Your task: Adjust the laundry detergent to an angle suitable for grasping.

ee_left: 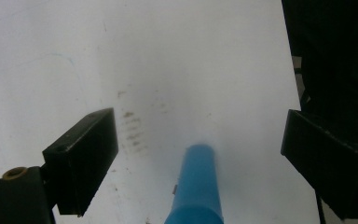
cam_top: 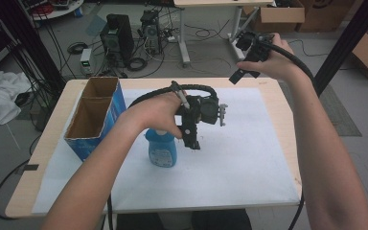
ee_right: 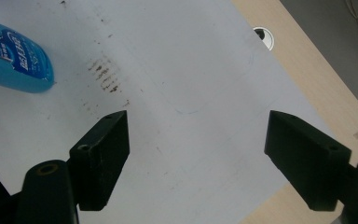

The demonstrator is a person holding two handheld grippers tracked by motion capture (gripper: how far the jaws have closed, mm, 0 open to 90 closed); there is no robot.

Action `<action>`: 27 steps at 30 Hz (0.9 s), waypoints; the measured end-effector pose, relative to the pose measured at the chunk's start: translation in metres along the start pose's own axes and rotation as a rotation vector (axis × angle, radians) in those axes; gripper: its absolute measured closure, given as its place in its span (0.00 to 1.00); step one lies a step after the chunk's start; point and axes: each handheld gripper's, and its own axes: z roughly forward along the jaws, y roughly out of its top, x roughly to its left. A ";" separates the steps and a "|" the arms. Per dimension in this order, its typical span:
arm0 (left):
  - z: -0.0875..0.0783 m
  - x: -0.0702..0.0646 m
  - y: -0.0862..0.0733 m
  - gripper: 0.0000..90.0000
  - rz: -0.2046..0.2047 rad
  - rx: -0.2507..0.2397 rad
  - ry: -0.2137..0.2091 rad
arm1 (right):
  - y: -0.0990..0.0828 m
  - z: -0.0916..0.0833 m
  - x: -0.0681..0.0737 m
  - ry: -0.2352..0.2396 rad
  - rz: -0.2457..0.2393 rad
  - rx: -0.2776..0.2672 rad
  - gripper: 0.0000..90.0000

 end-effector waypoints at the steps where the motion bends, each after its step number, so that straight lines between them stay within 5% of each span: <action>1: 0.000 0.000 0.000 0.13 0.000 0.000 0.000 | 0.000 0.000 -0.001 0.001 0.001 0.000 0.24; 27: -0.001 0.005 0.004 0.13 0.003 -0.014 0.002 | -0.013 0.006 -0.007 0.023 0.024 -0.011 0.24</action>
